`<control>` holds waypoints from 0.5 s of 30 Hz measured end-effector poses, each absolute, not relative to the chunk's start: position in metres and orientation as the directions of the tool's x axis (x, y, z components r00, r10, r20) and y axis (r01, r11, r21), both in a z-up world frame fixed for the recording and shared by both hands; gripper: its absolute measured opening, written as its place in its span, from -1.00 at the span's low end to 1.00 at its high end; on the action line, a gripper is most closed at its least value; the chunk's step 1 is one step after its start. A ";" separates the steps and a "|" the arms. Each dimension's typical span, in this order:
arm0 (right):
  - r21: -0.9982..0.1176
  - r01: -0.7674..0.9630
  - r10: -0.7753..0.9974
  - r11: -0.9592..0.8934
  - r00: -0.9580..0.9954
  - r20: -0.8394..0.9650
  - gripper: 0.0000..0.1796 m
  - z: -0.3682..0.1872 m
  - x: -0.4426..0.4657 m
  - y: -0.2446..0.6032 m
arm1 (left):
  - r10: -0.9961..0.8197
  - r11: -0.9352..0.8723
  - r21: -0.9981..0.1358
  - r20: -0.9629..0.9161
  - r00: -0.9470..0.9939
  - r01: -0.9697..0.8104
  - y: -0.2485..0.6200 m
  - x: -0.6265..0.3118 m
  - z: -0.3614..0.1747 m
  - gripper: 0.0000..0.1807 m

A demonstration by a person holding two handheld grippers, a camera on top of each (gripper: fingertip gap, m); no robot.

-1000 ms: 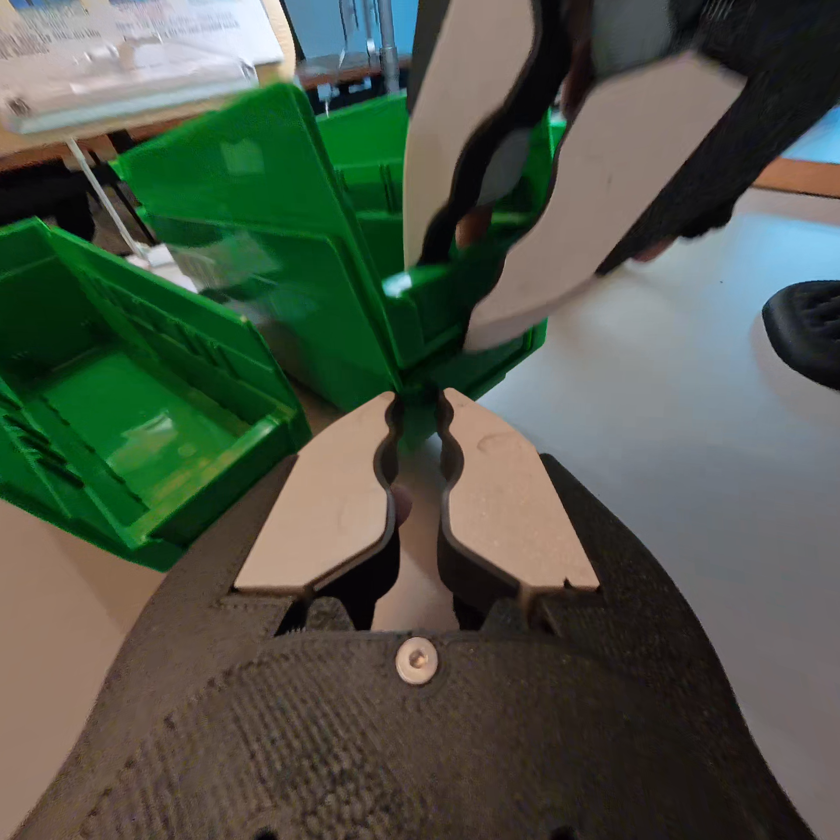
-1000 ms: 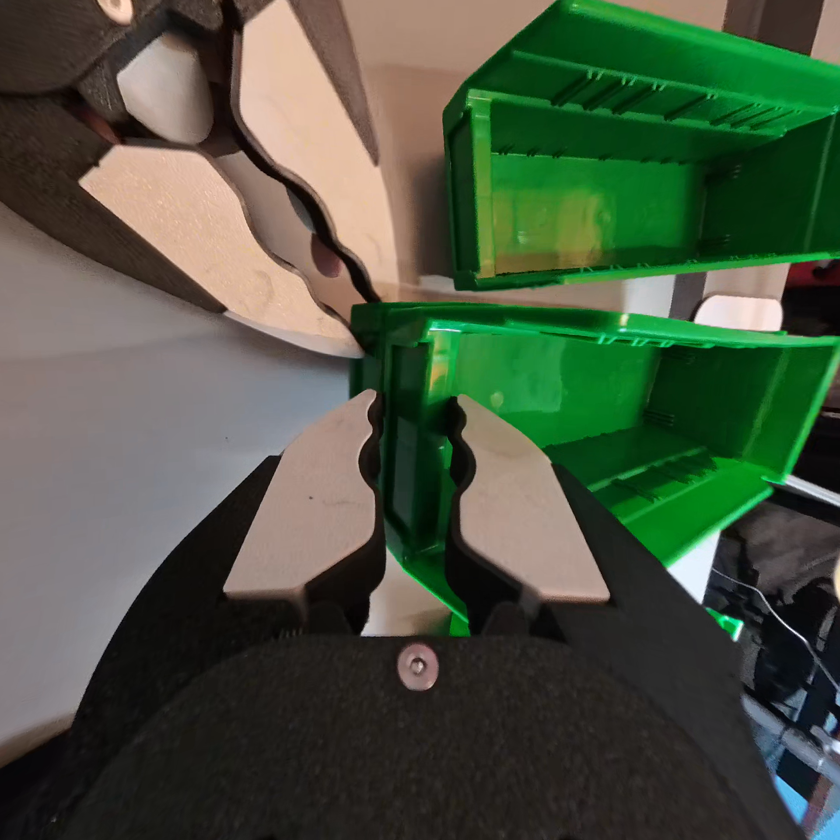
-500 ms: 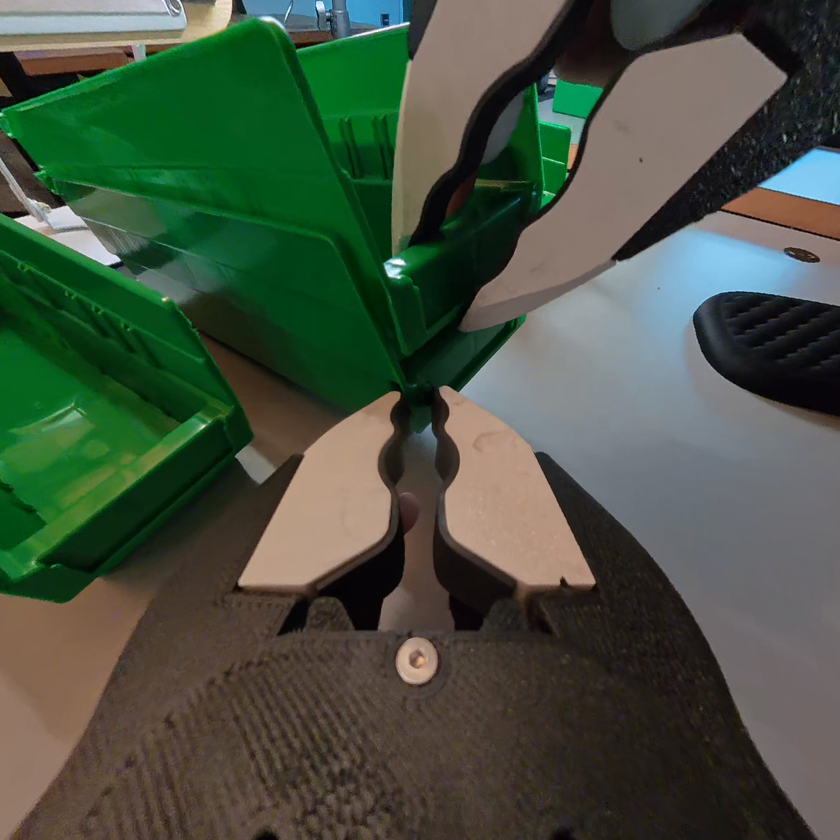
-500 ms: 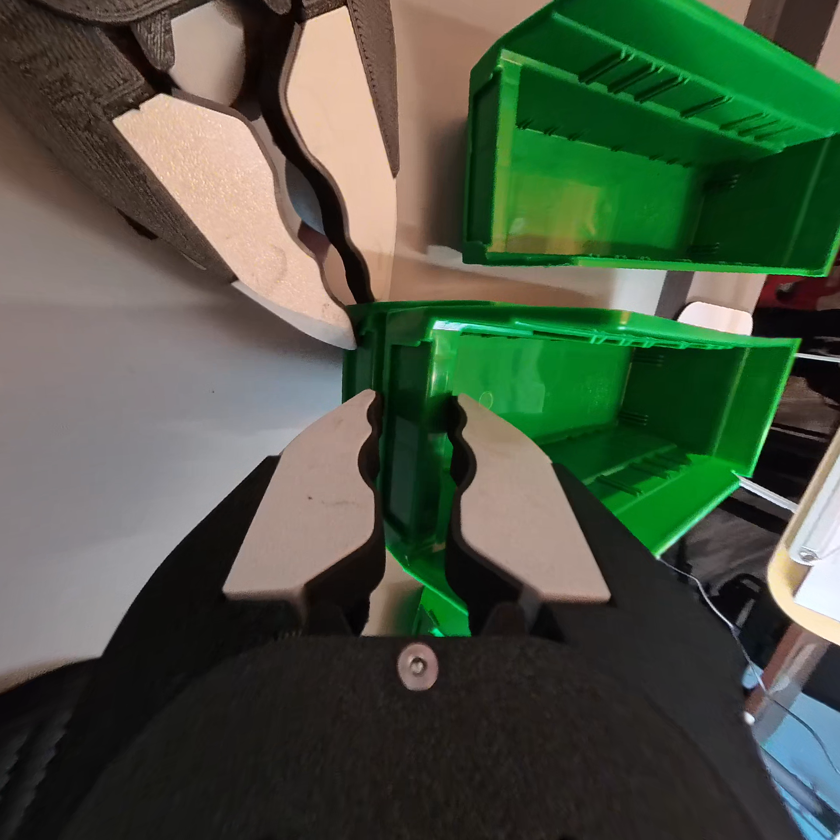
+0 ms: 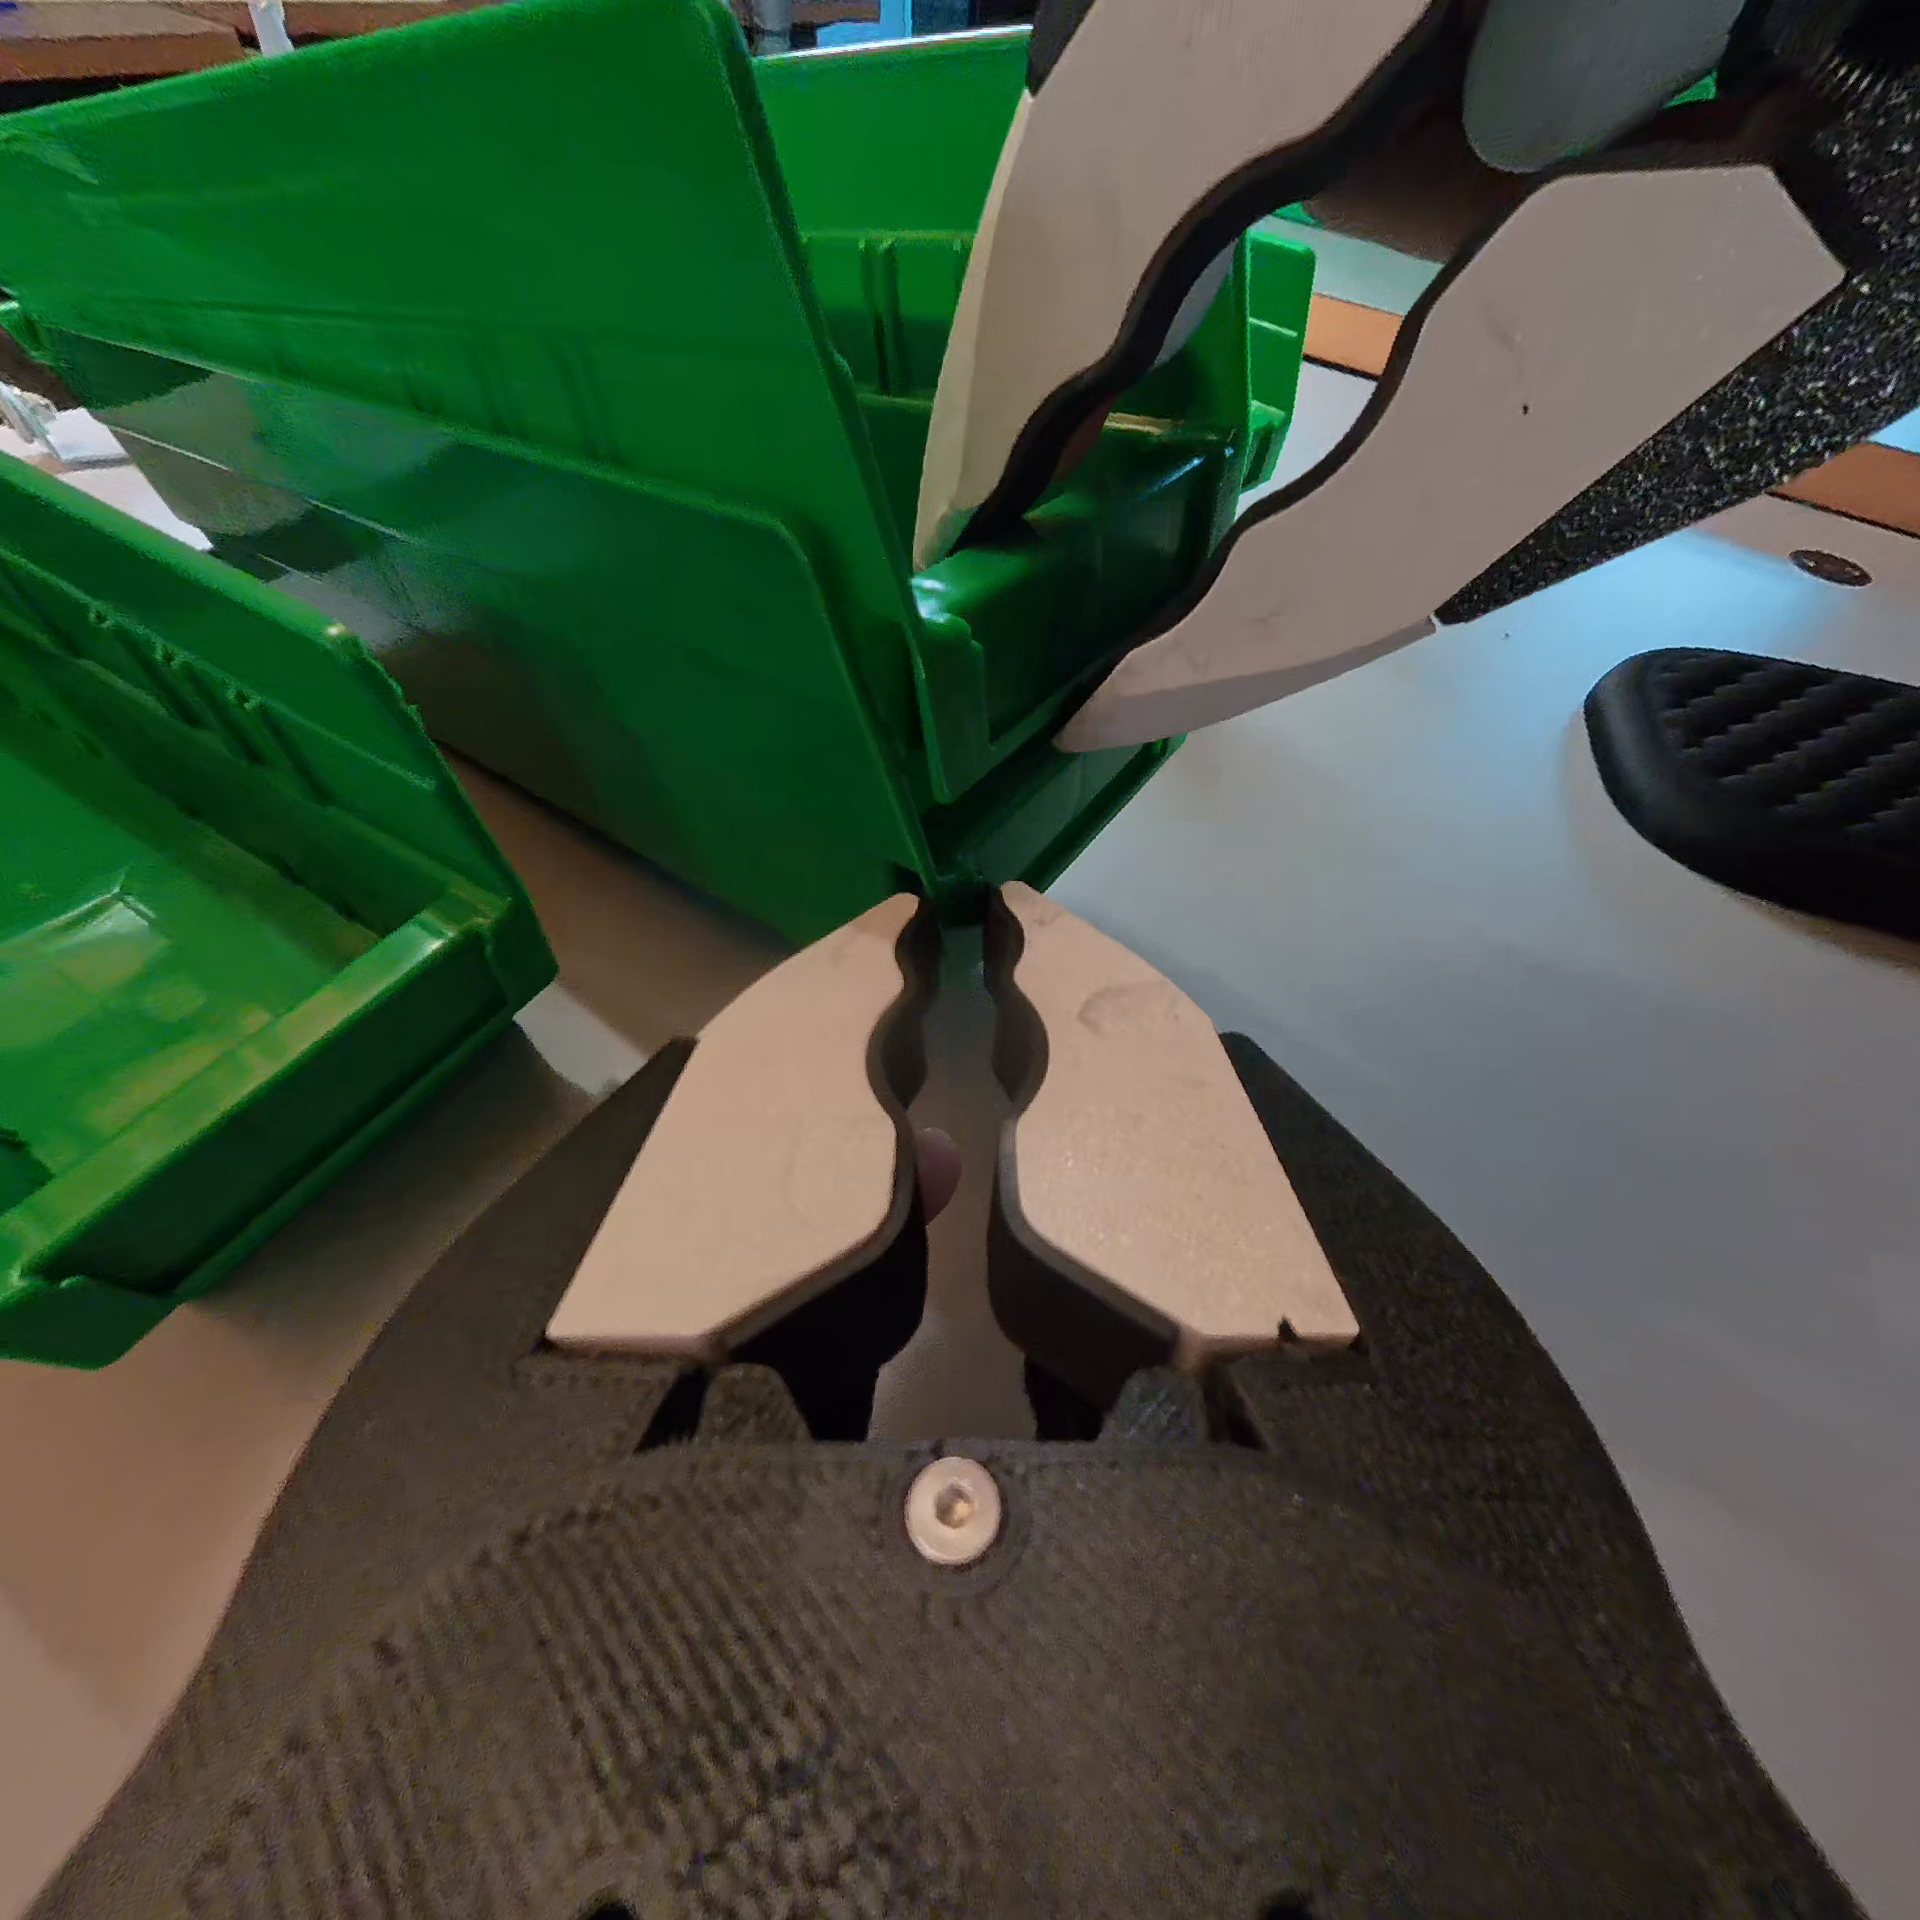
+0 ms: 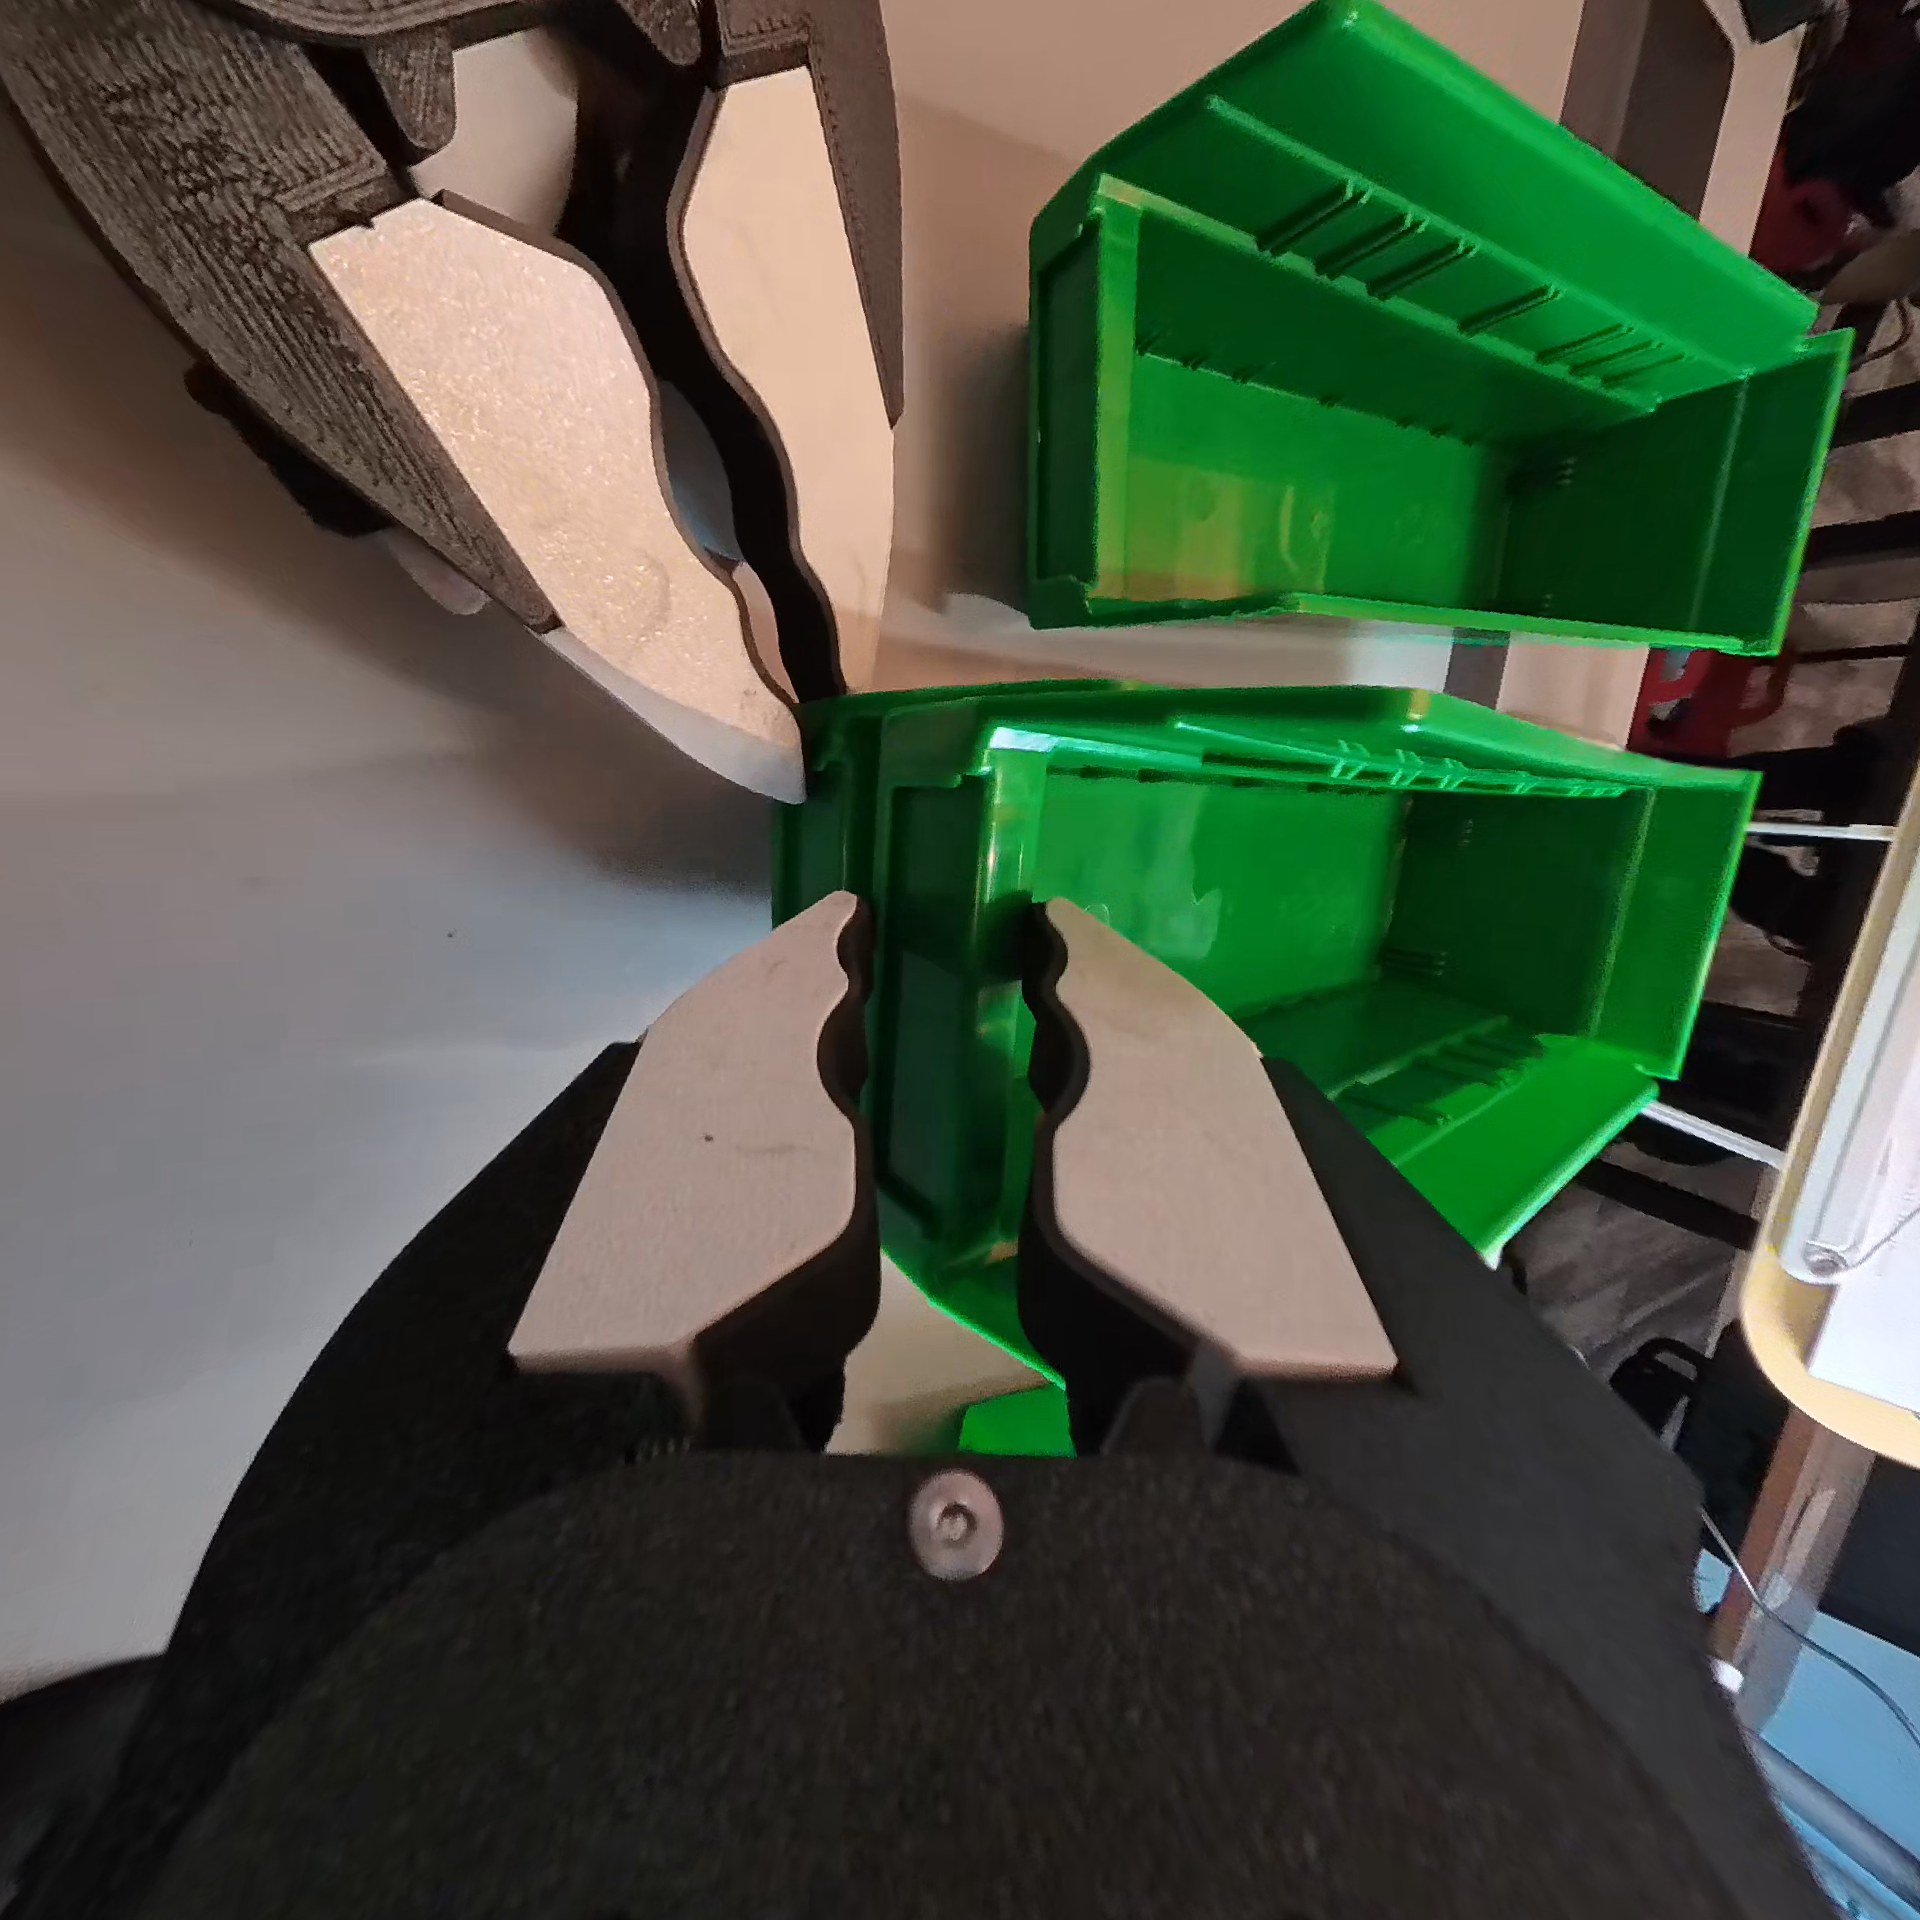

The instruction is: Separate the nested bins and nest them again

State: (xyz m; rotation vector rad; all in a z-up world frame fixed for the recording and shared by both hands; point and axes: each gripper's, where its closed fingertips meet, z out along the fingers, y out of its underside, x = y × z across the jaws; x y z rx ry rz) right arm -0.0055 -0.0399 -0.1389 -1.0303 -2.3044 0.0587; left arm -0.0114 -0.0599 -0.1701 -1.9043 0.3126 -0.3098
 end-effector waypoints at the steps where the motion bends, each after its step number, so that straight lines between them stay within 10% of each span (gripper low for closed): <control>1: -0.276 0.661 0.688 0.698 -0.512 0.515 -0.69 -0.140 -0.006 -0.040 | -0.362 -0.346 -0.936 0.064 0.930 -0.070 -0.060 -0.012 -0.172 -0.90; 15: -0.302 0.625 0.662 0.720 -0.488 0.568 -0.69 -0.141 -0.010 -0.049 | -0.264 -0.196 -0.961 -0.141 0.954 -0.196 -0.056 -0.028 -0.149 -0.71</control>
